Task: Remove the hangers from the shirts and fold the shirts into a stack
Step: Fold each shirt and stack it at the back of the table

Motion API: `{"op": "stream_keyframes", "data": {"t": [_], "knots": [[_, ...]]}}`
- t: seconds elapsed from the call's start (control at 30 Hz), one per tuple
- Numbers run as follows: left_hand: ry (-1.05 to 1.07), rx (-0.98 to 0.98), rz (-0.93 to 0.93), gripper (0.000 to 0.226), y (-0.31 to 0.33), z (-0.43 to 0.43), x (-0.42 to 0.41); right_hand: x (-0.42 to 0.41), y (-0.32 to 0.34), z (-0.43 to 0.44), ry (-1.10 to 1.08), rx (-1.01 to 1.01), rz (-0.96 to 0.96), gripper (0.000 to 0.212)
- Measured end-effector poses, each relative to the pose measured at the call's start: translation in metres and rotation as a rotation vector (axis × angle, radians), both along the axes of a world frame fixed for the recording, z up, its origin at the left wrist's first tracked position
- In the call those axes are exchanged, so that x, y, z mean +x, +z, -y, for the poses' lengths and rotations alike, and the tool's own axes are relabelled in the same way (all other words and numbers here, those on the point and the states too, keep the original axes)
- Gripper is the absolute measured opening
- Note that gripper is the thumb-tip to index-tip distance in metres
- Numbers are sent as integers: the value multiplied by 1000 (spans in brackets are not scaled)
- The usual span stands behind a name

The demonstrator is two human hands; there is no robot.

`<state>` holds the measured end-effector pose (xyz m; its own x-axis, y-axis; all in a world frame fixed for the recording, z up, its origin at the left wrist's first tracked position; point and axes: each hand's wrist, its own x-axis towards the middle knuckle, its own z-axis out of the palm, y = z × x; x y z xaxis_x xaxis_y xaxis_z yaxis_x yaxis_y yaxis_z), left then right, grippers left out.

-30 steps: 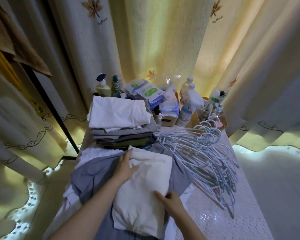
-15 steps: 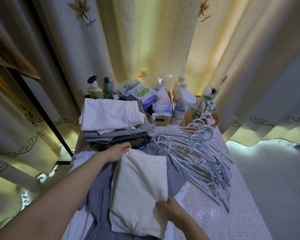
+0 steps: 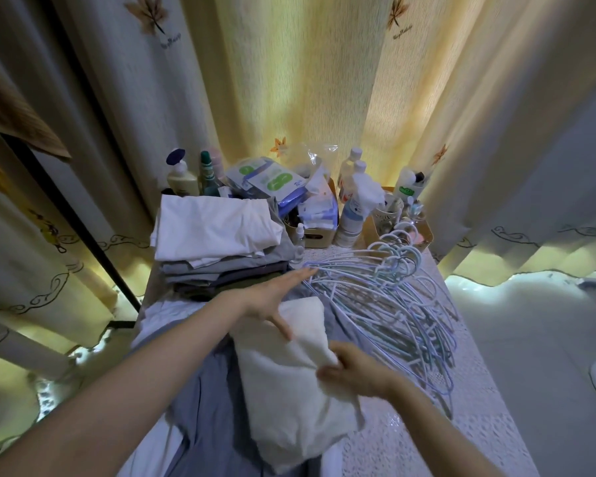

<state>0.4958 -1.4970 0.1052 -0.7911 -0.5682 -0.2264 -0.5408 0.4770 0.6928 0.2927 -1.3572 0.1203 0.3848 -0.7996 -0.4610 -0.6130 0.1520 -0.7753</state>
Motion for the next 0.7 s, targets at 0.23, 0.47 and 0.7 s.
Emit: {"op": "stream_keyframes", "data": {"t": [0.23,0.47,0.7], "knots": [[-205,-405,38,28,51,-11,21,-18,104,60,453,-168,-384,19],[290,-142,-26,25,79,-25,77,-28,135,108,507,-178,-545,39],[747,-159,-459,36,136,18,144,-15,163,174,89,-321,-50,23]]}}
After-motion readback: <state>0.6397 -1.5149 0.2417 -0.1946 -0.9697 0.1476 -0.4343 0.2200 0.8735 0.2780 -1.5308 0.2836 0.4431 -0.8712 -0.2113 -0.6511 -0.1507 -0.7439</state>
